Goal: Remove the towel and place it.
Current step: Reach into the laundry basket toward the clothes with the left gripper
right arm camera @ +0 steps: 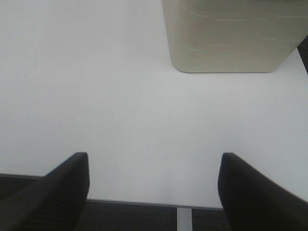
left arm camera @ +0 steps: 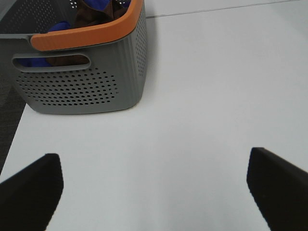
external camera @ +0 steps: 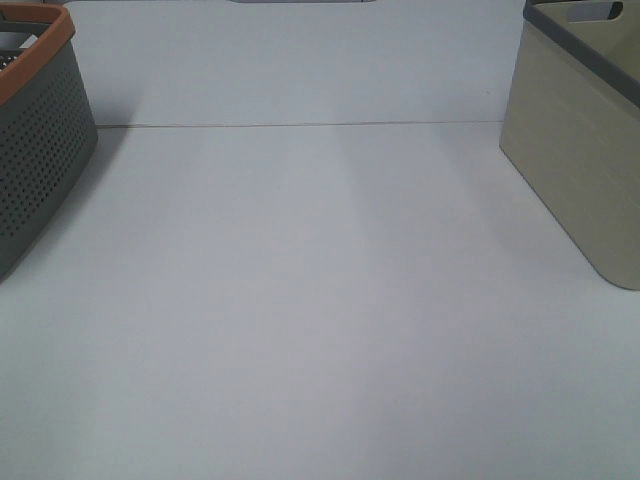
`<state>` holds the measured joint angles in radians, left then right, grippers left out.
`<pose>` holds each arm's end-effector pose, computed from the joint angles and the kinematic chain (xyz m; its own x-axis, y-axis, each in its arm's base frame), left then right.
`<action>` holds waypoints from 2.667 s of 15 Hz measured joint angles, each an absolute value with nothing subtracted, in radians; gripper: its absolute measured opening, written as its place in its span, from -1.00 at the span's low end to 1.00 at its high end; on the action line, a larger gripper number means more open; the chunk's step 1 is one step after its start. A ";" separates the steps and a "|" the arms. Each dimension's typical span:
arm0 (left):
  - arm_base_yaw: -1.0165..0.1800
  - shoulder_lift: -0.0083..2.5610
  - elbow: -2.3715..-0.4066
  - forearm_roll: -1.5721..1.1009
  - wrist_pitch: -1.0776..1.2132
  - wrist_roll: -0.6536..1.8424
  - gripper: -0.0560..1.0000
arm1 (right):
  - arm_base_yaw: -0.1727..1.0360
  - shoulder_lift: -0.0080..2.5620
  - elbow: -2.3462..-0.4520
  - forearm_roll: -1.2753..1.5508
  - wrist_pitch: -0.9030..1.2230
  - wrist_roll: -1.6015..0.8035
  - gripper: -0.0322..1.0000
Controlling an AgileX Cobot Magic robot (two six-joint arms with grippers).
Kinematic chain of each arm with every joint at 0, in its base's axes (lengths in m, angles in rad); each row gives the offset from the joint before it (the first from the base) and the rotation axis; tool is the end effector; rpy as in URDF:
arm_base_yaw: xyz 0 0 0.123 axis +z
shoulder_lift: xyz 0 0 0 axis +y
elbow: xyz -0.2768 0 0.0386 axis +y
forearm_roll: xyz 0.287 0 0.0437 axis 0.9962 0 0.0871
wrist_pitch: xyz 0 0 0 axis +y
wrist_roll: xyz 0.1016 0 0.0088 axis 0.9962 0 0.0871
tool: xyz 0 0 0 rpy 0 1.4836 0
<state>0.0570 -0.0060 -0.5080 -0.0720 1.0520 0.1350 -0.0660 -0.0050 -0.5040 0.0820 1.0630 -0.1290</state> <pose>0.0433 -0.0039 0.2948 -0.4319 0.0744 -0.8988 0.0423 0.9972 0.0622 0.0436 0.0044 0.2925 -0.4462 -0.0594 -0.8930 -0.0379 0.9982 -0.0475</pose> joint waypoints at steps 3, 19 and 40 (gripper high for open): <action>0.057 -0.006 -0.508 -0.071 1.052 0.135 0.98 | -0.066 -0.005 -0.504 0.082 1.063 -0.129 0.33; 0.057 0.016 -0.529 -0.020 1.054 0.134 0.98 | -0.066 -0.005 -0.504 0.082 1.063 -0.129 0.33; 0.079 1.611 -1.770 -0.053 1.183 1.179 0.97 | -0.066 -0.005 -0.504 0.082 1.063 -0.129 0.33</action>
